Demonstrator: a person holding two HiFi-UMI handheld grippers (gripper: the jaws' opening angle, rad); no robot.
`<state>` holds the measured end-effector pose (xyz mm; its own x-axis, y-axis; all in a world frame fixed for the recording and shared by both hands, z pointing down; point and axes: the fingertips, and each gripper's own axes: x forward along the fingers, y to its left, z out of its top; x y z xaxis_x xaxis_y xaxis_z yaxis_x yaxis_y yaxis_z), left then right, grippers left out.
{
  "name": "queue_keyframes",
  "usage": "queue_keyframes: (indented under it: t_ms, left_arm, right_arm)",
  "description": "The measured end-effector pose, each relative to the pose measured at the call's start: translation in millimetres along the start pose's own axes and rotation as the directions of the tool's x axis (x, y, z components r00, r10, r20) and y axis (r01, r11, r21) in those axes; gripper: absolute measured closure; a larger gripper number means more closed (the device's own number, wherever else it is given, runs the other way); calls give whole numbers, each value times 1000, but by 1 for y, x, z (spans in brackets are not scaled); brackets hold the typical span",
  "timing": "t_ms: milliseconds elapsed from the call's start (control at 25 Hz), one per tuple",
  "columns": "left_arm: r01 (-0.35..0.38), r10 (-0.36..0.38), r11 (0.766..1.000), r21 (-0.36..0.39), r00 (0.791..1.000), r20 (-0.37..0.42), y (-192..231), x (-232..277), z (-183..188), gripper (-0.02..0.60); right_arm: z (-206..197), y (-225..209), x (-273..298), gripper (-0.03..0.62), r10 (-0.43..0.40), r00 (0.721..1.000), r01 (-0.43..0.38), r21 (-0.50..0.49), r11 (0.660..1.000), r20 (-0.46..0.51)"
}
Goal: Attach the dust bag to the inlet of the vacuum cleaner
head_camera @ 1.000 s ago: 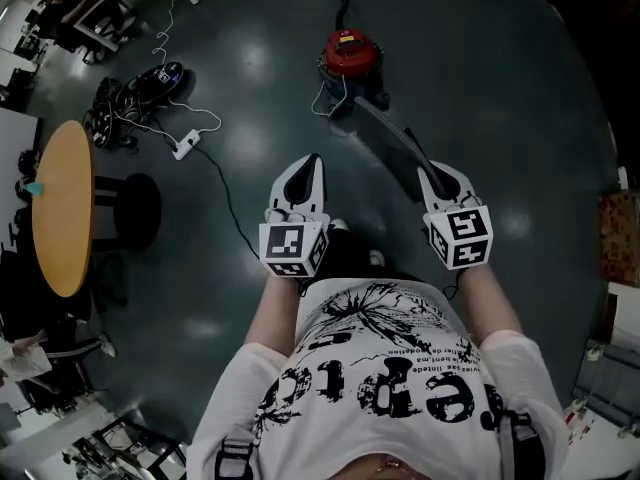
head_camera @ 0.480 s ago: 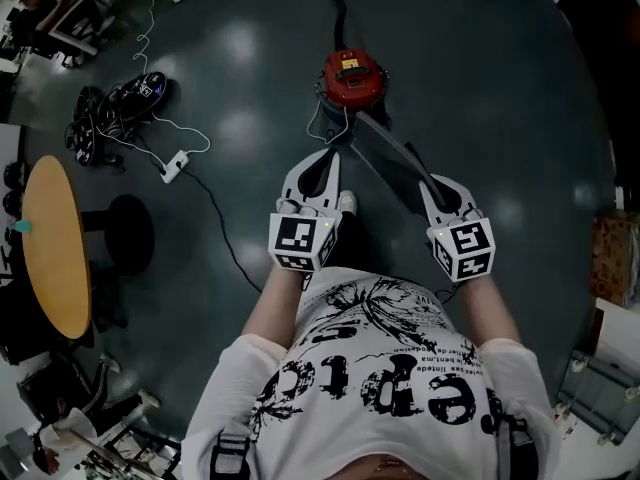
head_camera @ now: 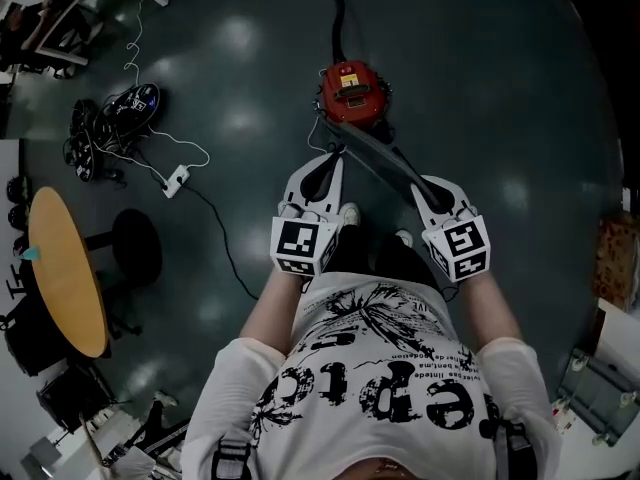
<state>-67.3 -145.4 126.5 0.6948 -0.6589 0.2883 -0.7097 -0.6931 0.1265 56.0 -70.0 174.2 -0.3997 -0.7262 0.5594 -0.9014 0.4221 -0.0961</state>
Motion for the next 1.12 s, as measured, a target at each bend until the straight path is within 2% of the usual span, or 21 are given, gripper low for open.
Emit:
queue_keyframes:
  t_ms: [160, 400, 520, 680, 840, 960, 1120]
  left_arm:
    - [-80, 80, 997, -14, 997, -22, 2, 21, -9, 578]
    - [-178, 178, 984, -14, 984, 4, 17, 53, -55, 578]
    - [-179, 179, 984, 17, 984, -14, 30, 74, -103, 578]
    - [-181, 181, 983, 21, 983, -20, 60, 110, -177, 578]
    - [-182, 181, 983, 24, 983, 28, 93, 151, -251, 578]
    - [-165, 160, 983, 75, 984, 75, 118, 189, -292, 578]
    - [-152, 136, 977, 148, 984, 112, 143, 225, -337, 578]
  right_arm:
    - [-5, -22, 12, 568, 67, 998, -68, -20, 998, -11]
    - [-59, -46, 50, 568, 166, 984, -172, -98, 980, -66]
    - [-97, -59, 81, 568, 187, 978, -198, -127, 972, -92]
    - [-155, -72, 140, 568, 216, 973, -226, -152, 962, -78]
    - [-220, -84, 205, 569, 249, 966, -257, -207, 944, -63]
    - [-262, -92, 250, 568, 295, 954, -296, -268, 917, -45]
    - [-308, -101, 294, 568, 356, 933, -345, -379, 858, -44]
